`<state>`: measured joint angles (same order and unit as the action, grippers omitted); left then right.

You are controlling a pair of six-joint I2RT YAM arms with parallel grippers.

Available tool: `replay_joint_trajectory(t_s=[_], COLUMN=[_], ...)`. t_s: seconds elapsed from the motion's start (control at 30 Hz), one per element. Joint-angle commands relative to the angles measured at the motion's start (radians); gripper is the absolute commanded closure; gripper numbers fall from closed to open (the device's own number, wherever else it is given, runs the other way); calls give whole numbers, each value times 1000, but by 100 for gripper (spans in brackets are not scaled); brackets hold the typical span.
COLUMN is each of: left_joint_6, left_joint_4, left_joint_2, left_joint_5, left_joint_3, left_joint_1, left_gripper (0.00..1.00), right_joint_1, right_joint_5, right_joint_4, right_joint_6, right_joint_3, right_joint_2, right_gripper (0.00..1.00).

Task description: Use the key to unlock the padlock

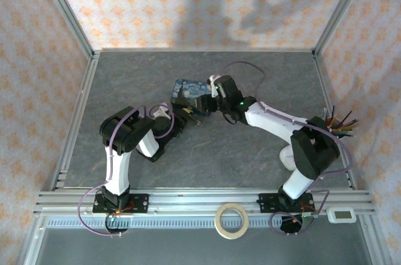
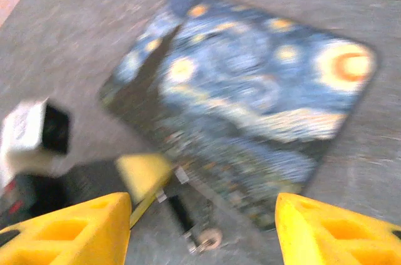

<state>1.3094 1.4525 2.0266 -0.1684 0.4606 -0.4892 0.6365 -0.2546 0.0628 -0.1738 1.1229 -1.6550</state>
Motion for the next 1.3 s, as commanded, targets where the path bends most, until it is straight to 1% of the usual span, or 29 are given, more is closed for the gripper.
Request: replay_joint_trajectory(t_s=[0.0, 0.2, 0.4, 0.6, 0.83, 0.97, 1.07, 1.13, 1.23, 1.27], left_joint_6=[-3, 50, 68, 78, 111, 116, 117, 106, 90, 81], left_joint_4=[-15, -23, -11, 15, 65, 105, 143, 168, 143, 128], left_joint_2=[-34, -54, -58, -93, -86, -64, -64, -77, -112, -156], left_joint_5=[62, 175, 202, 281, 324, 331, 377, 373, 357, 357], left_joint_3=[-30, -44, -32, -101, -136, -129, -150, -170, -200, -209], left_joint_1=[-7, -34, -43, -42, -35, -36, -33, -21, -9, -8], left_gripper=[100, 100, 100, 100, 100, 100, 100, 100, 100, 100], right_joint_1=[-20, -21, -21, -23, -31, -31, -31, -30, -31, -30], right_joint_5=[118, 157, 144, 194, 225, 162, 163, 174, 195, 199], right_joint_4=[-65, -156, -186, -204, -214, -240, -230, -227, -213, -204], right_joint_6=[-196, -284, -355, -402, -410, -402, -393, -377, -345, -334], right_joint_3=[20, 26, 34, -26, -54, -46, -38, -38, -22, -11], right_joint_2=[-62, -135, -217, -219, -198, -200, -198, -189, -178, -178], right_gripper=[39, 39, 39, 41, 43, 45, 45, 45, 44, 45])
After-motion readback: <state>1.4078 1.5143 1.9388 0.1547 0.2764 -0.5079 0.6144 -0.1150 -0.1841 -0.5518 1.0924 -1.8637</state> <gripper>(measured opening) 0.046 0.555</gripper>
